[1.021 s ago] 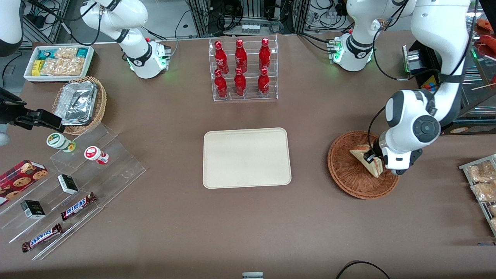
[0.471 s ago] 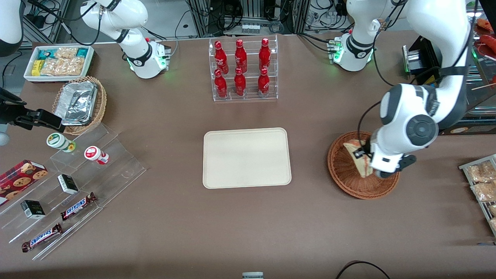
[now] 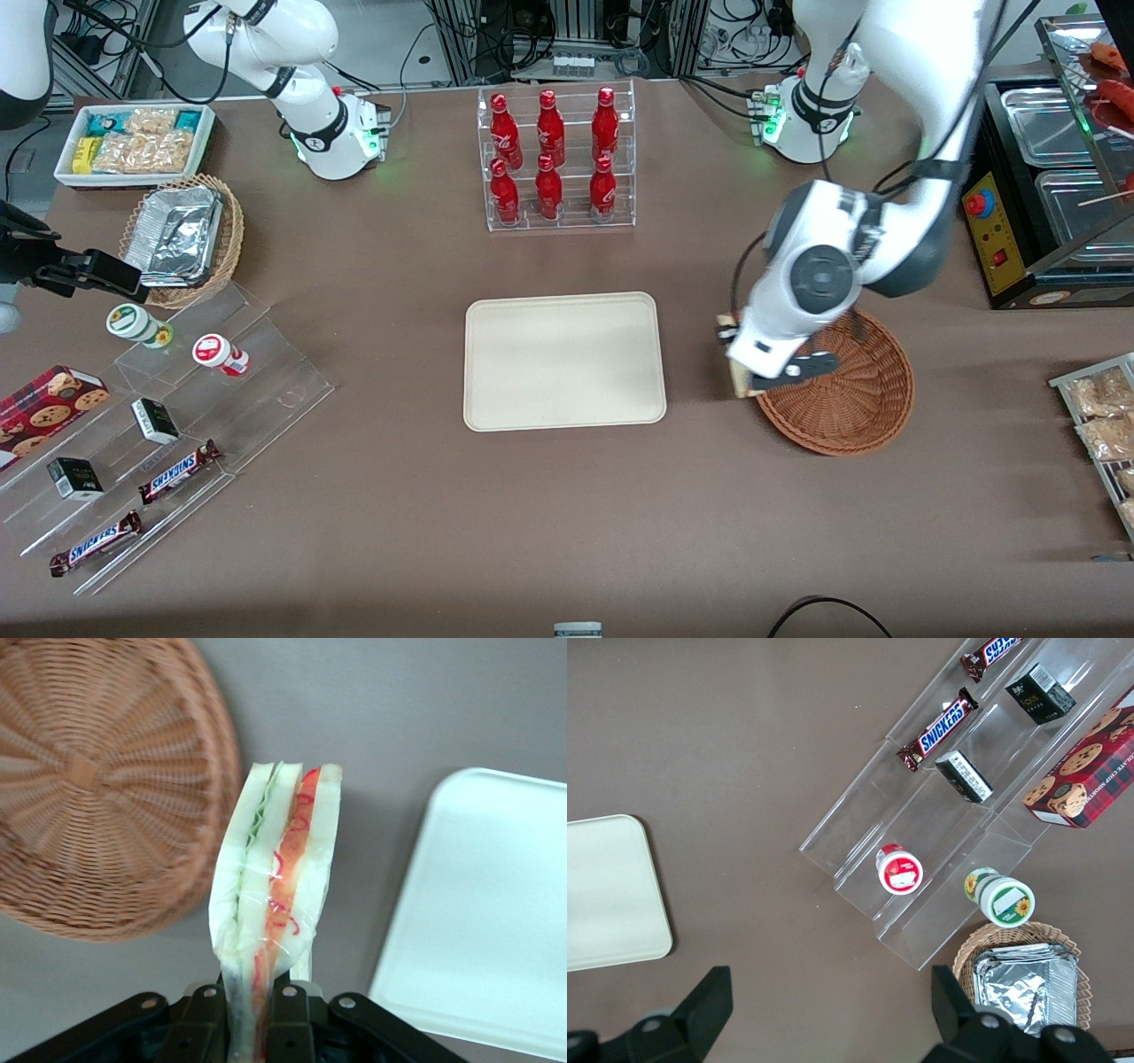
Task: Place sandwich from basket to tray
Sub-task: 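Lift the sandwich and carry it over the cream tray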
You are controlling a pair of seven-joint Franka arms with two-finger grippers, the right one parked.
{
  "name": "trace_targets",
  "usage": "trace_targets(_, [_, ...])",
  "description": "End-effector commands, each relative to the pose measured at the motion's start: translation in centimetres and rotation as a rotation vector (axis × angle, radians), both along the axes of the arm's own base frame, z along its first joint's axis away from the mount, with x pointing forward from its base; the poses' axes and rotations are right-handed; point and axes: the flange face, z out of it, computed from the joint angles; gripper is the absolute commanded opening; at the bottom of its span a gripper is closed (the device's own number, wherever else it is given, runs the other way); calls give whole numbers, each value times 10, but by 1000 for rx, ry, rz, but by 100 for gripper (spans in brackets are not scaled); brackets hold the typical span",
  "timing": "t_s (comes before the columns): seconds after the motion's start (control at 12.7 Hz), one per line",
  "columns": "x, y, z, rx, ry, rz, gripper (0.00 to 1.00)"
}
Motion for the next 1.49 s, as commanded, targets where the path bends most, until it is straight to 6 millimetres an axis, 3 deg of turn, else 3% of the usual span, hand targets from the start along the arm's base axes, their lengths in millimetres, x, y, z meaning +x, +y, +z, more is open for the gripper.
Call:
trace_targets(0.0, [7, -56, -12, 1, -6, -17, 0])
trace_targets(0.47, [-24, -170, -46, -25, -7, -91, 0])
trace_targets(0.71, [-42, -228, -66, -21, -26, -39, 0])
trace_targets(1.02, [-49, -259, -82, -22, -37, -6, 0])
trace_targets(1.41, [-48, -264, -93, -20, -35, 8, 0])
